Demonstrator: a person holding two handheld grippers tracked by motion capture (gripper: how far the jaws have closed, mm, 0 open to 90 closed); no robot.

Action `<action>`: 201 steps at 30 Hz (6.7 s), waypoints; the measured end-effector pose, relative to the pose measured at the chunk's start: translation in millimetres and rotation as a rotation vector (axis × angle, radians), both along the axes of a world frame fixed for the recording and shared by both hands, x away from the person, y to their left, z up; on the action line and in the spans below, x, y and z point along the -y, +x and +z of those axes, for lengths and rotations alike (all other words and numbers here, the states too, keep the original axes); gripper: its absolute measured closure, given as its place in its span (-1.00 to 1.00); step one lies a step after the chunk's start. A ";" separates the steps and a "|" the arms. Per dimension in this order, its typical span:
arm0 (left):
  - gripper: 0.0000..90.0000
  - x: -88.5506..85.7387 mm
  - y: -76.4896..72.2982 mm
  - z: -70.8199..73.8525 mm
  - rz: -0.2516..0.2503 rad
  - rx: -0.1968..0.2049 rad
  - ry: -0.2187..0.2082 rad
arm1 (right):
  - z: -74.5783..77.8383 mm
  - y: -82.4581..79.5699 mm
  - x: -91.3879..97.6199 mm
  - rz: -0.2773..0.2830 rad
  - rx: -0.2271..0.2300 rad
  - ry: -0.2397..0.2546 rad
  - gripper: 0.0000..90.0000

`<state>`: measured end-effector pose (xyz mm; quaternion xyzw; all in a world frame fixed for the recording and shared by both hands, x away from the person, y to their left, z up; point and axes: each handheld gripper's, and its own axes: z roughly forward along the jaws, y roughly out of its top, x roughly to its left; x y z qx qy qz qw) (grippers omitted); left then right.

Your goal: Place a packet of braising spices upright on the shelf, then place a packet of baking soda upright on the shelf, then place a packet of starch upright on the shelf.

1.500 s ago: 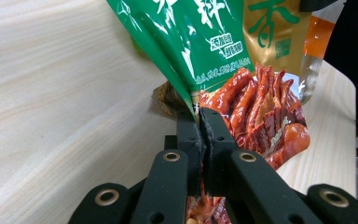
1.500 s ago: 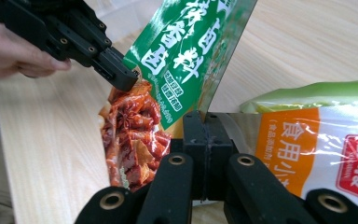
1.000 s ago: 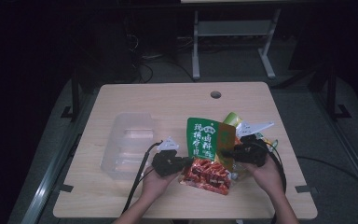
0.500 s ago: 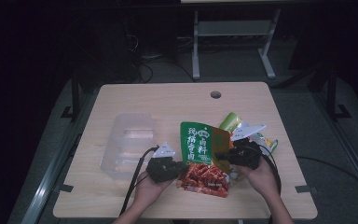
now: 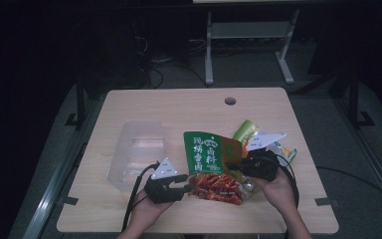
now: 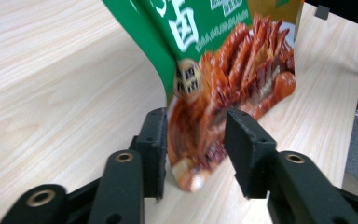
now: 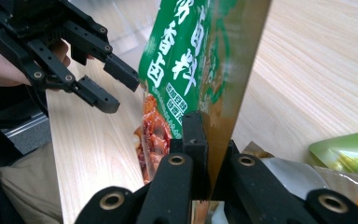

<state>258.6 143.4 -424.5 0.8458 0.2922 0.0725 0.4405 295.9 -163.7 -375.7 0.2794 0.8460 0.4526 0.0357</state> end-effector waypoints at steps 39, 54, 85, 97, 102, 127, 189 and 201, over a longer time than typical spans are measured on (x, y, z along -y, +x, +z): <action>-0.24 -9.3 -9.2 -0.9 -0.030 0.014 -0.011 | 18.0 -1.7 -13.8 -0.022 0.086 -0.004 0.98; -0.33 -2.3 -19.1 4.9 -0.040 0.027 -0.008 | 36.1 -0.8 -14.7 -0.023 0.093 0.043 0.99; -0.39 -15.1 -35.0 4.1 -0.048 0.090 0.027 | 91.7 69.0 -88.7 0.002 0.100 0.086 0.99; -0.39 -19.8 -36.2 4.9 -0.036 0.078 0.016 | 97.8 93.1 -125.8 0.024 0.104 0.097 0.99; -0.39 -17.9 -36.8 4.3 -0.041 0.073 0.014 | 99.1 98.0 -135.8 0.028 0.103 0.092 0.99; -0.39 -20.6 -34.8 2.3 -0.050 0.070 0.035 | 68.1 136.2 -217.1 0.017 0.060 0.116 0.99; -0.39 -23.7 -30.9 -1.0 -0.017 0.063 0.045 | 18.0 146.2 -160.5 -0.009 -0.046 0.083 0.15; -0.39 -23.5 -30.4 -2.9 -0.016 0.059 0.045 | 22.8 133.2 -127.1 -0.015 -0.052 0.068 0.03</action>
